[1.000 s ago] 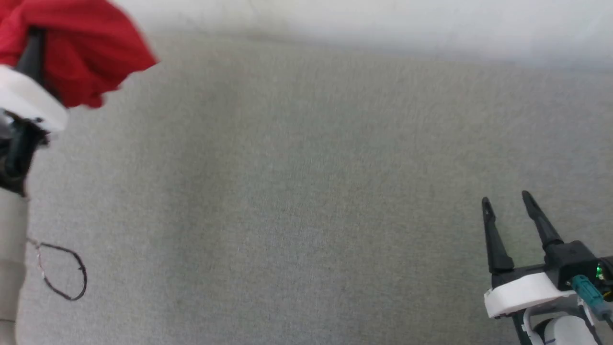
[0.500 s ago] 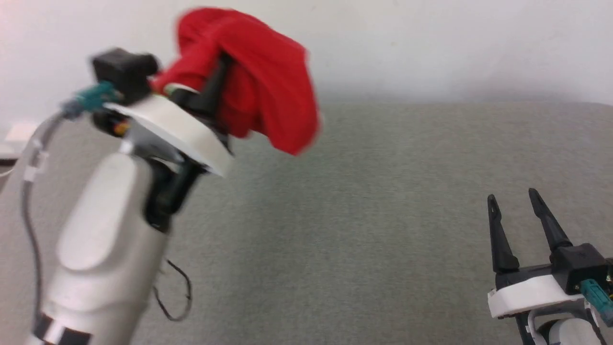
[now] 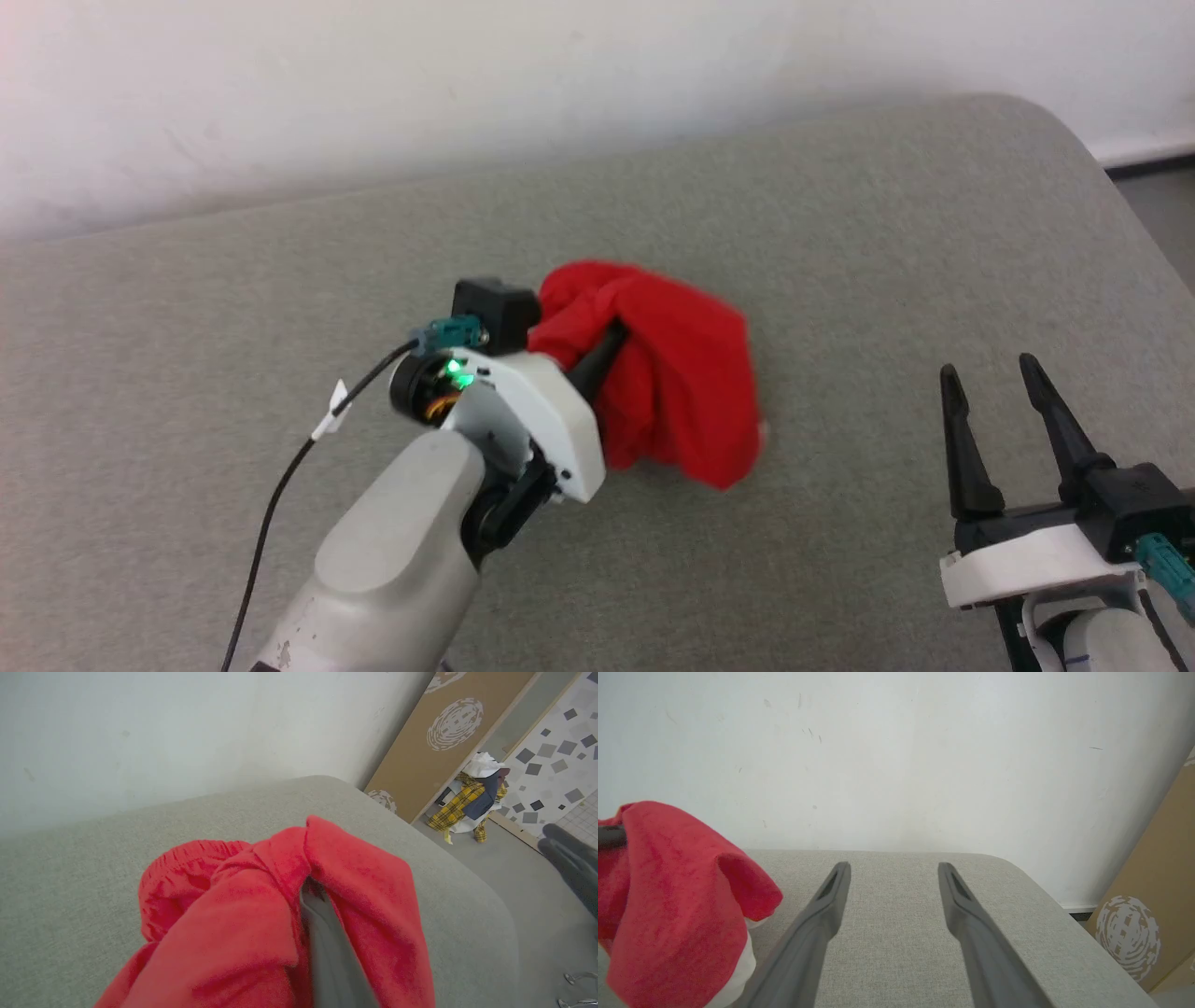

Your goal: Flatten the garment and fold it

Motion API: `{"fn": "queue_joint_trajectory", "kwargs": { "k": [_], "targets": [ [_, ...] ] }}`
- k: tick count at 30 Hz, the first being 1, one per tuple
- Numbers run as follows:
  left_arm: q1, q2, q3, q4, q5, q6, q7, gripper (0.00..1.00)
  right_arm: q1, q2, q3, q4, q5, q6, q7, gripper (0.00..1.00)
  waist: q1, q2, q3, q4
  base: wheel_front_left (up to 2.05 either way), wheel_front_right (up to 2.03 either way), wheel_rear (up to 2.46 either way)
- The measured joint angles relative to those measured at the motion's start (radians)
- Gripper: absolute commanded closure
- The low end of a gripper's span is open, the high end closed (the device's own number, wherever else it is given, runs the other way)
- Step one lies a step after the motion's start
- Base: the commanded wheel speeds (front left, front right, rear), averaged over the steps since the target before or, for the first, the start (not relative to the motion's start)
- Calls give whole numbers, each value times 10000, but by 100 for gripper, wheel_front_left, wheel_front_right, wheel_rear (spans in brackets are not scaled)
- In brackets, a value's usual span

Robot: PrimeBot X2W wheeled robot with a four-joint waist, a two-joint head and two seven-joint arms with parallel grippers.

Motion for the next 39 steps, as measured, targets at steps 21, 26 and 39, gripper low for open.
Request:
{"fn": "queue_joint_trajectory", "kwargs": {
  "k": [21, 26, 39],
  "targets": [
    [-285, 153, -447, 3072, 744, -8, -2094, 0, 210, 2, -247, 581, -136, 0, 0, 0, 0, 0, 68, -24, 0, 0, 0],
    [219, 809, -297, 2023, 589, 67, -2140, 0, 462, 4, -426, 575, -182, 0, 0, 0, -2, 0, -511, 580, 0, 0, 0],
    [3616, 2541, 1513, -2660, 1133, 2696, -2744, 0, 924, 4, -249, 274, -48, 0, 0, 0, -3, 0, -1507, 1928, 0, 0, 0]
  ]
}}
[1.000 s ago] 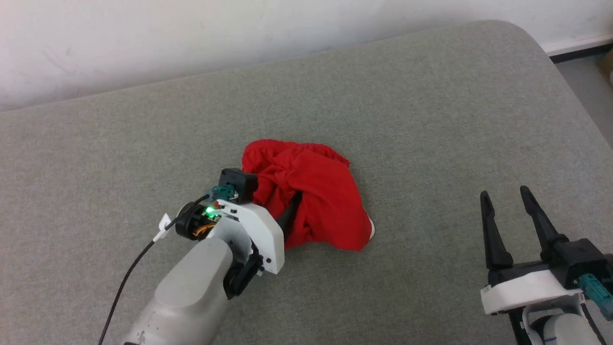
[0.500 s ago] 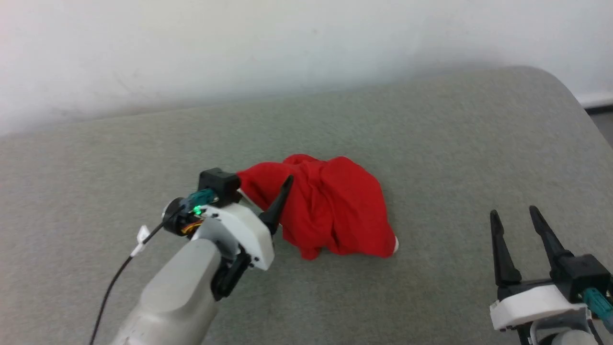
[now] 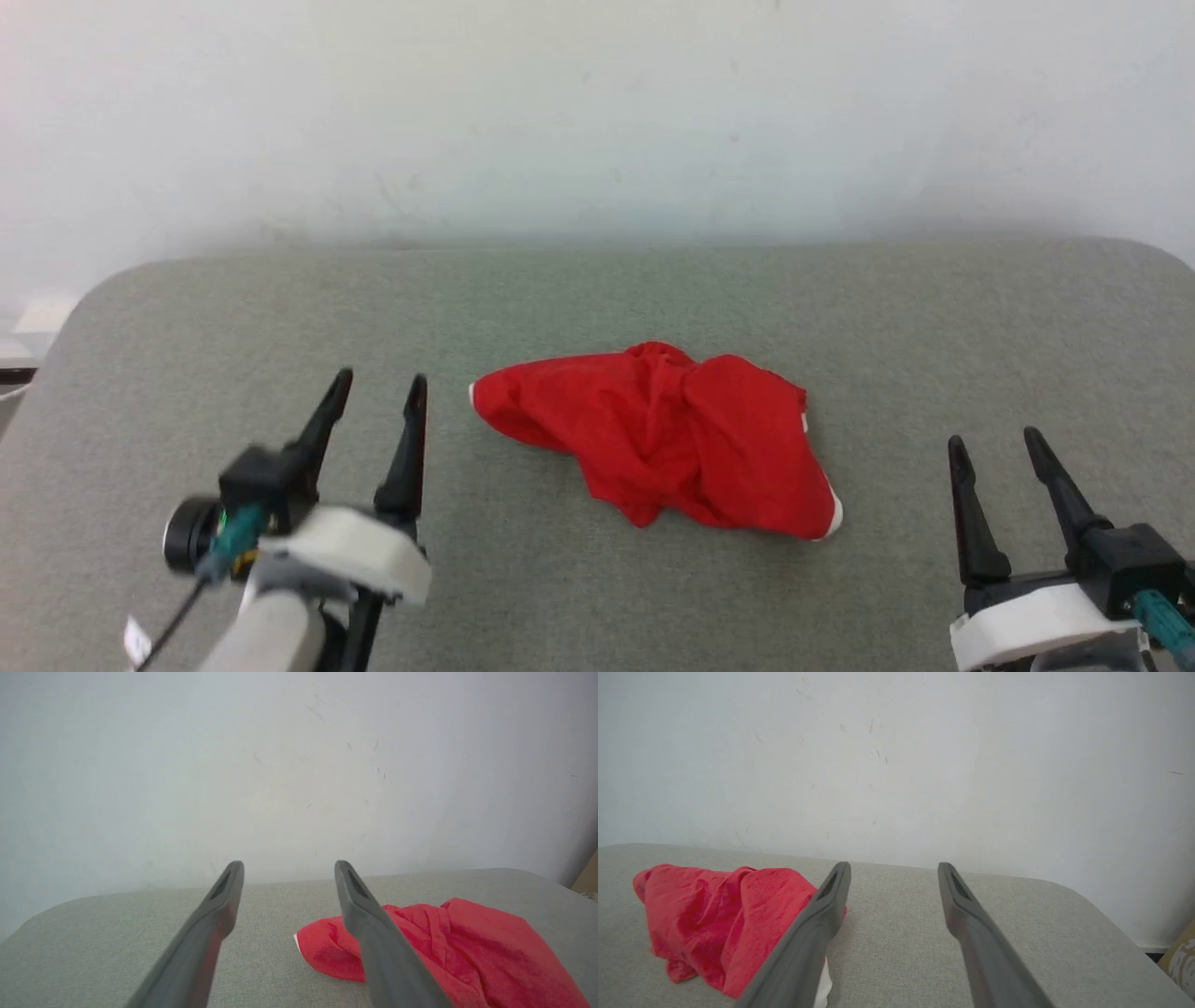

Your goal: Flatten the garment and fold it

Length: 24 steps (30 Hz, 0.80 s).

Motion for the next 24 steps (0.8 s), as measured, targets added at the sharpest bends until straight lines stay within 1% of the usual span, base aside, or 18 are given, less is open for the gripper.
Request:
{"fn": "queue_joint_trajectory", "kwargs": {
  "k": [2, 4, 7, 10, 12, 16, 18, 24],
  "targets": [
    [686, -115, 337, -769, 374, 341, -2, 0, 87, 2, 48, -50, 31, 0, 0, 0, 0, 0, -69, 117, 0, 0, 0],
    [1295, -347, 709, -1409, 748, 525, -10, 0, 162, 2, 81, -81, 31, 0, 0, 0, 1, 1, -118, 208, 0, 0, 0],
    [2128, -721, 1085, -1919, 1333, 625, -12, 0, 253, 2, 151, -117, 33, 0, 0, 0, 1, 0, -174, 291, 0, 0, 0],
    [2731, -1091, 1352, -2146, 1866, 621, -12, 0, 291, 2, 213, -119, 58, 0, 0, 0, 1, 1, -202, 345, 0, 0, 0],
    [2957, -1342, 1517, -2226, 2127, 554, -12, 0, 298, 0, 259, -115, 59, 0, 0, 0, 2, 0, -215, 374, 0, 0, 0],
    [3219, -1517, 1682, -2209, 2907, 460, -12, 0, 300, 0, 328, -105, 63, 0, 0, 0, 2, 0, -237, 397, 0, 0, 0],
    [3365, -1708, 1816, -2201, 2984, 368, -12, 0, 304, 2, 360, -105, 134, 0, 0, 0, 2, 0, -246, 388, 0, 0, 0],
    [3485, -2086, 2096, -2186, 3179, -105, -12, 0, 380, 0, 347, -88, 217, 0, 0, 0, 3, 0, -148, 479, 0, 0, 0]
  ]
}}
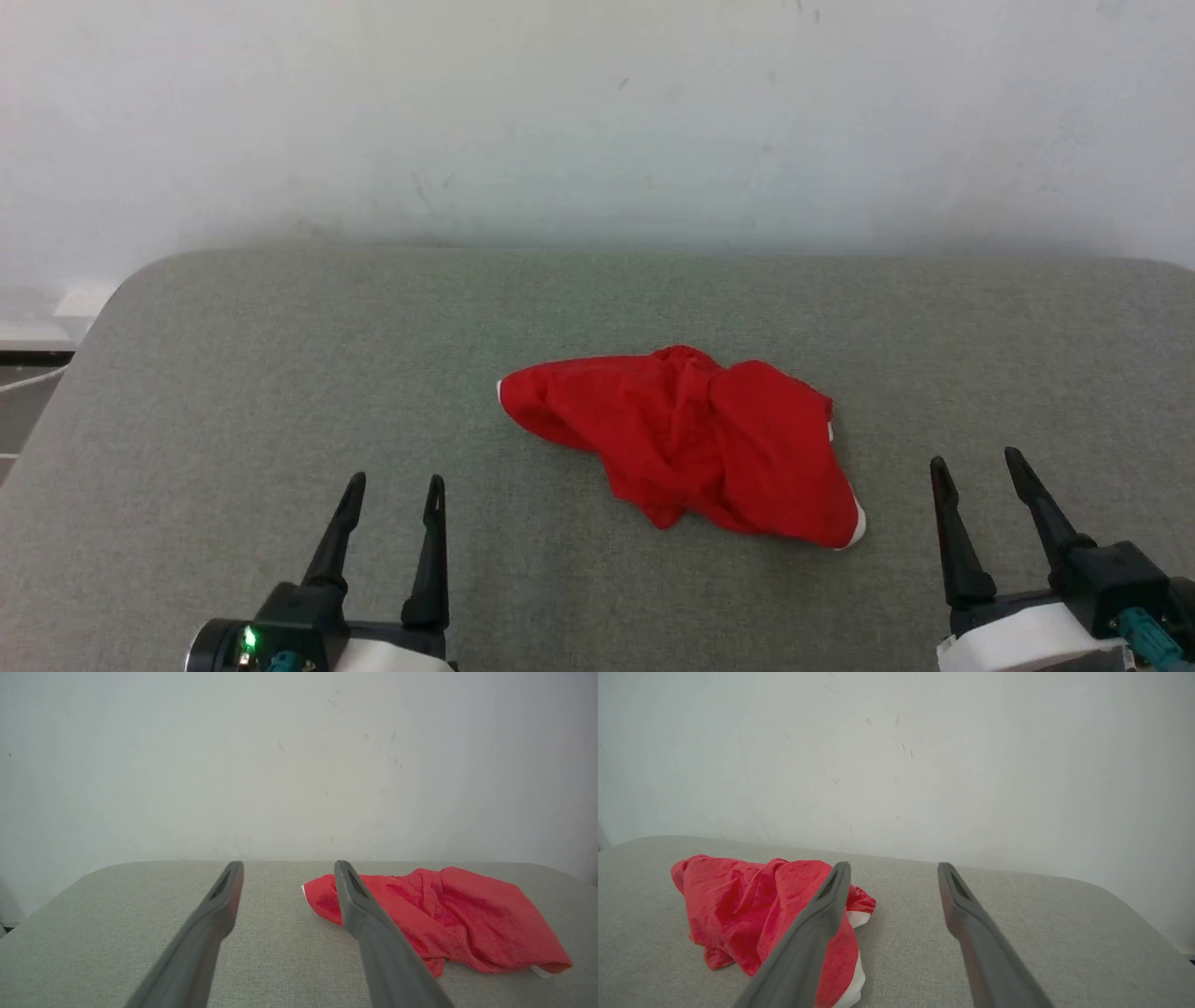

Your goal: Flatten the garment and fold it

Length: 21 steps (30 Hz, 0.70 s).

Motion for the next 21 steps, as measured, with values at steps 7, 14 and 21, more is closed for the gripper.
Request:
{"fn": "queue_joint_trajectory", "kwargs": {
  "k": [7, 14, 21],
  "targets": [
    [-227, -399, 86, 123, 309, -489, 0, 0, -346, -148, 587, 288, 17, 0, 1576, 0, 0, 0, 367, 426, 0, 0, 0],
    [-395, -788, 215, 451, 539, -832, 2, 0, -1490, -1110, 1154, 1549, 915, 0, 4863, 0, 1, 0, 828, 1121, 0, 0, 0],
    [-639, -1024, 430, 679, 690, -1122, 0, 0, -2178, -1223, 673, 3091, 485, 0, 6048, 0, 1, 0, 1190, 1791, 0, 0, 0]
  ]
}}
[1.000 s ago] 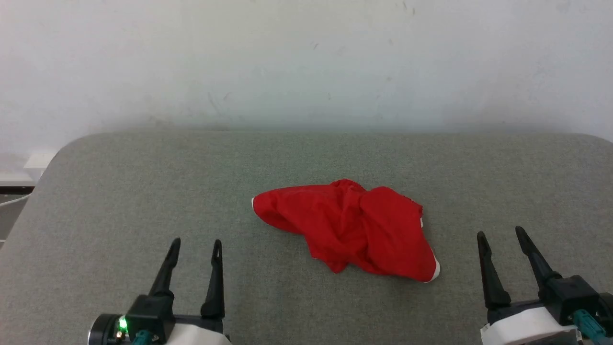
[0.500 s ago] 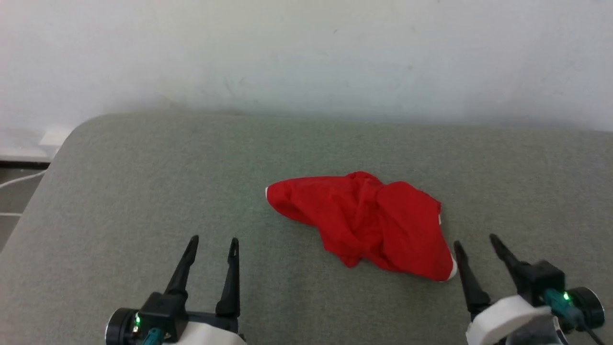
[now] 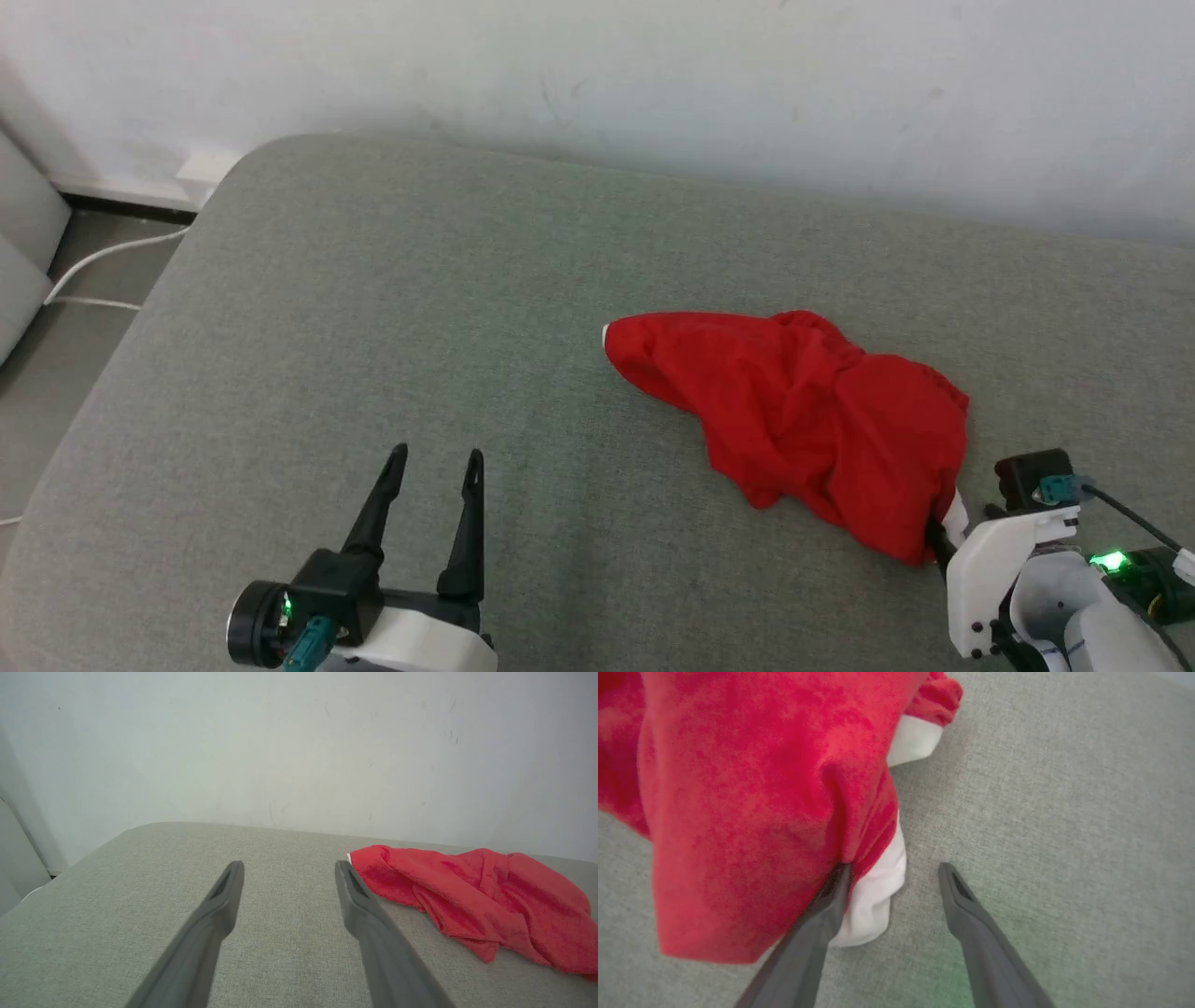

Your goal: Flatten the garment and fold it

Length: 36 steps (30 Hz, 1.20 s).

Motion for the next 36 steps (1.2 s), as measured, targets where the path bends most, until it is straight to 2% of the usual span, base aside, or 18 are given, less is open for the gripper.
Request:
{"fn": "queue_joint_trajectory", "kwargs": {
  "k": [1, 2, 3, 7, 11, 16, 20, 23, 24, 25, 30, 36],
  "targets": [
    [-11, -33, 19, 23, 4, -61, 0, 0, -79, 98, -134, 104, 4, 0, -27, 0, -1, 0, 34, 70, 0, 0, 0],
    [-11, -59, 50, 46, 23, -75, 0, 0, -152, 178, -222, 205, 2, -8, -77, 59, -2, 0, 62, 132, 0, 0, 0],
    [-11, -79, 81, 63, 40, -119, 0, 0, -208, 213, -255, 288, -8, -12, -144, 100, -2, 0, 84, 179, 0, 0, 0],
    [-11, -123, 297, 150, 90, -203, 0, 0, -269, 387, -424, 430, -61, 2, -725, 100, -1, 0, 72, 170, 0, 0, 0],
    [-10, -186, 368, 240, 203, -328, 0, 0, -305, 380, -1116, 399, -194, 0, -1371, 100, -2, 0, -81, 17, 0, 0, 0],
    [-3, -272, 376, 282, 268, -414, 0, 0, -338, 307, -2353, -61, -382, 0, -1465, 100, -2, 0, -295, -154, 0, 0, 0],
    [17, -299, 391, 276, 288, -424, 0, 0, -192, 288, -3720, -518, -926, 0, -1344, 100, -3, 0, -354, -327, 0, 0, 0],
    [19, -324, 408, 274, 309, -493, 0, 0, -35, 291, -4366, -639, -1538, 0, -1269, 100, -2, 0, -358, -461, 0, 0, 0],
    [18, -330, 416, 274, 322, -497, 0, 0, 0, 301, -4406, -631, -1697, 0, -1289, 39, -2, 0, -357, -510, 0, 0, 0],
    [18, -341, 420, 272, 336, -499, 0, 0, 29, 307, -4339, -606, -1829, 0, -1313, 0, -2, 0, -358, -560, 0, 0, 0],
    [-4, -370, 410, 265, 332, -610, 0, 0, 25, 652, -3716, -809, -1804, 0, -2316, 0, -2, 0, -390, -853, 0, 0, 0],
    [-20, -389, 255, 372, 40, -767, -2, 0, 335, 892, -2604, -2207, -1315, 0, -3979, 0, -2, 0, -499, -1342, 0, 0, 0]
  ]
}}
